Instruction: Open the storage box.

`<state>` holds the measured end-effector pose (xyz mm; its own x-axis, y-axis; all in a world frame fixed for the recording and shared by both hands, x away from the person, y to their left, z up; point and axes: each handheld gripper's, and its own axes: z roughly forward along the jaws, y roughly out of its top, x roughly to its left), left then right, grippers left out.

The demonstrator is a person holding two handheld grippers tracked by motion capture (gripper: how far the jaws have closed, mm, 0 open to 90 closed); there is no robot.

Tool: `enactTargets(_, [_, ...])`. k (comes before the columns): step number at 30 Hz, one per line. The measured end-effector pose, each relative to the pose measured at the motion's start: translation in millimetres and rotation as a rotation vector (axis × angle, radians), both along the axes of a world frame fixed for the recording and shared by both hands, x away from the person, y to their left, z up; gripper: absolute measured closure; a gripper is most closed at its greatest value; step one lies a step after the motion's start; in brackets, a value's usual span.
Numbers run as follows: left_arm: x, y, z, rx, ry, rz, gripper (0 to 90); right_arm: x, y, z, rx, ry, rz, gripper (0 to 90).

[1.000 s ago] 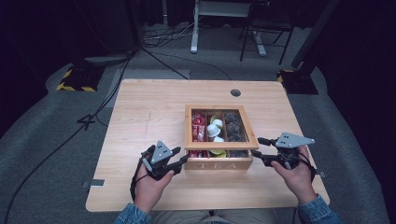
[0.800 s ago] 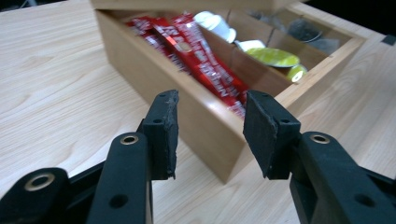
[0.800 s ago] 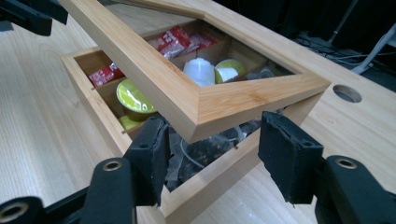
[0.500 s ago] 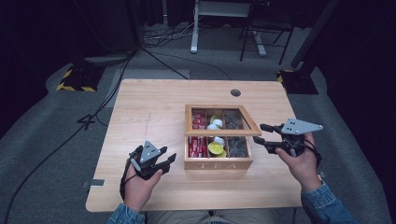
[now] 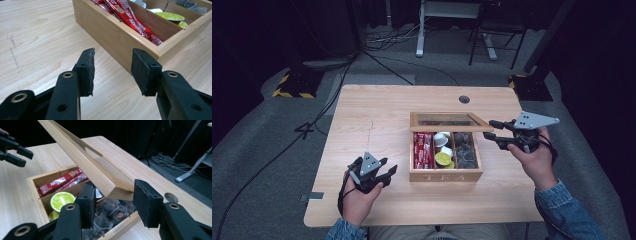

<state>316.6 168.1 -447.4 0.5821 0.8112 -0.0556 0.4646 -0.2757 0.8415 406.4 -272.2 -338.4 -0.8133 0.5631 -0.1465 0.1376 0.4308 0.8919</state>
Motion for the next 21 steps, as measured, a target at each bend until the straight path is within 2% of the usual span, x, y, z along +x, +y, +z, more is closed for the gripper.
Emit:
enactTargets(6, [-1.6, 5.1, -2.0, 0.026, -0.008, 0.011, 53.5, 14.9, 1.4, 11.5, 0.004, -0.008, -0.006, 55.1])
enactTargets(9, [-1.1, 7.0, -3.4, 0.019, -0.001, 0.022, 51.9, 19.7, 1.7, 15.3, 0.014, -0.005, -0.008, 55.2])
enactTargets(15, [1.5, 11.8, -6.5, 0.038, 0.001, 0.039, 48.1, 39.8, 1.4, 27.2, 0.051, 0.002, -0.013, 56.4])
enactTargets(21, [4.1, 12.7, -8.9, 0.043, 0.006, 0.042, 47.8, 55.2, 4.1, 37.4, 0.057, -0.005, -0.022, 56.8])
